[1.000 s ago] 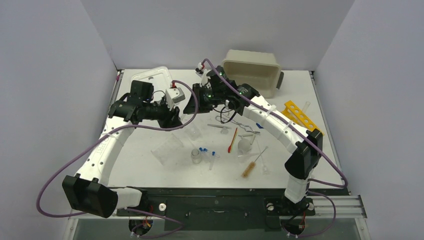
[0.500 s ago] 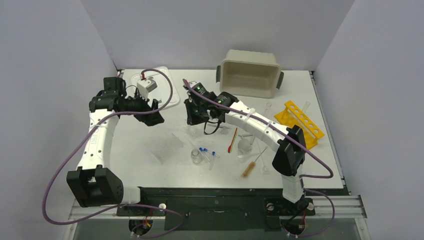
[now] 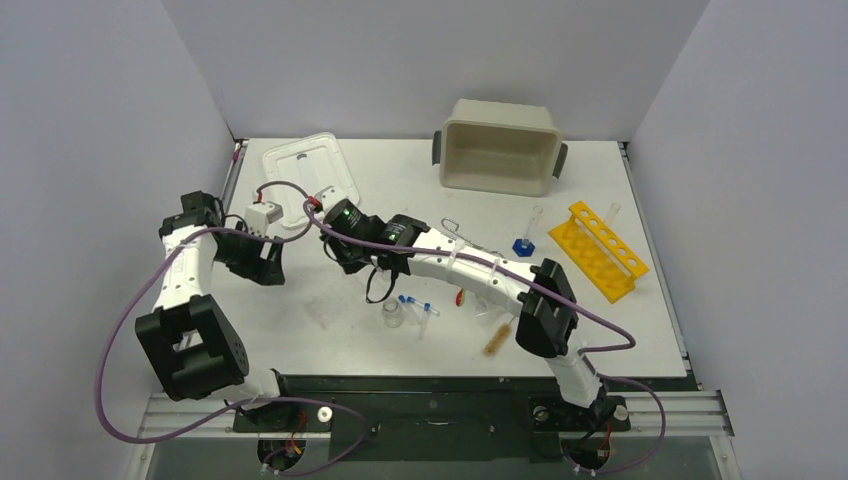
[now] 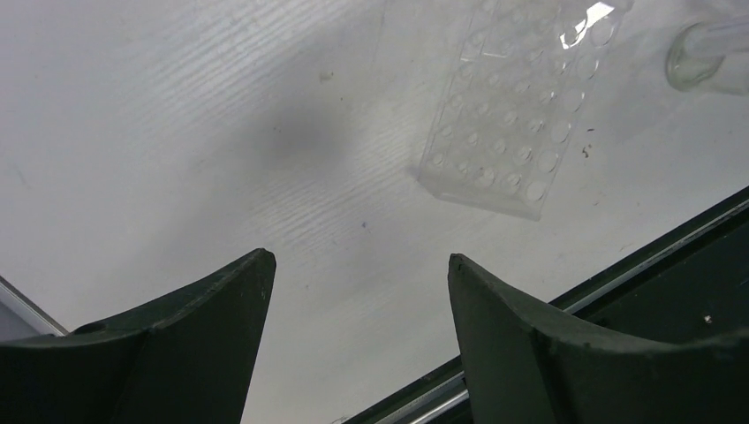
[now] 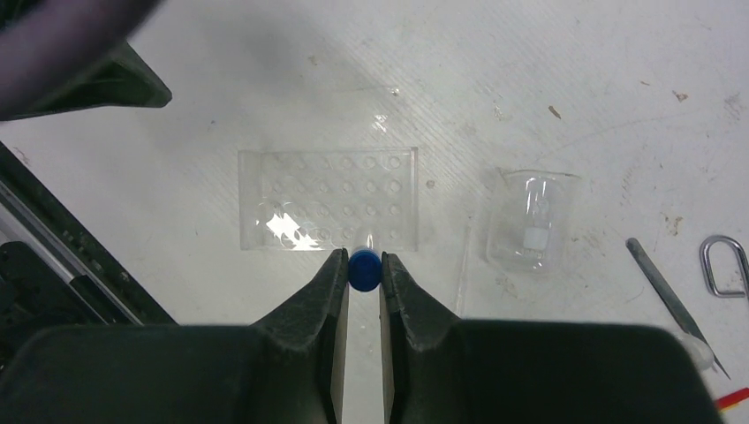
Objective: Organize the chemistry lab equipment
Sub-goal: Insert the test tube into the slot of the test tube rack.
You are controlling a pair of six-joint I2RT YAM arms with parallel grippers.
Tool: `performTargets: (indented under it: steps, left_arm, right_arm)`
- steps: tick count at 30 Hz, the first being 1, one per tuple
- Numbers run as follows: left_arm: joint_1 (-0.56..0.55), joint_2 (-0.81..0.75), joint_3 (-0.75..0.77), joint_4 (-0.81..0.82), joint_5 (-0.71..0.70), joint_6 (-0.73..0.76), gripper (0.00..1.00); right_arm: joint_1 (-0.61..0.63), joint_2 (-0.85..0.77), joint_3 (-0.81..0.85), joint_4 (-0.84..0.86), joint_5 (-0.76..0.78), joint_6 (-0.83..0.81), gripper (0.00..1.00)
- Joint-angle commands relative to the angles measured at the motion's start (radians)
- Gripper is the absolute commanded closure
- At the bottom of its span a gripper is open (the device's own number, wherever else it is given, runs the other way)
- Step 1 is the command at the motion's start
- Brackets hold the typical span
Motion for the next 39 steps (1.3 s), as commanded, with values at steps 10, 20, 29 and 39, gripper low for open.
performTargets:
  steps: [10,20,29,39]
  left_arm:
    - [0.010,0.038,-0.125,0.151,-0.097,0.057,0.31]
    - [0.010,0.071,-0.142,0.197,-0.097,0.058,0.32]
    - [0.008,0.077,-0.142,0.192,-0.096,0.061,0.33]
    - [0.007,0.070,-0.127,0.177,-0.082,0.054,0.33]
  right_arm:
    - [0.011,0.104,0.029,0.180,0.051,-0.087,1.00]
    - [0.005,0.137,-0.018,0.198,0.077,-0.094,1.00]
    - [-0.008,0.140,-0.040,0.215,0.075,-0.084,1.00]
    - [-0.009,0.132,-0.095,0.236,0.084,-0.079,1.00]
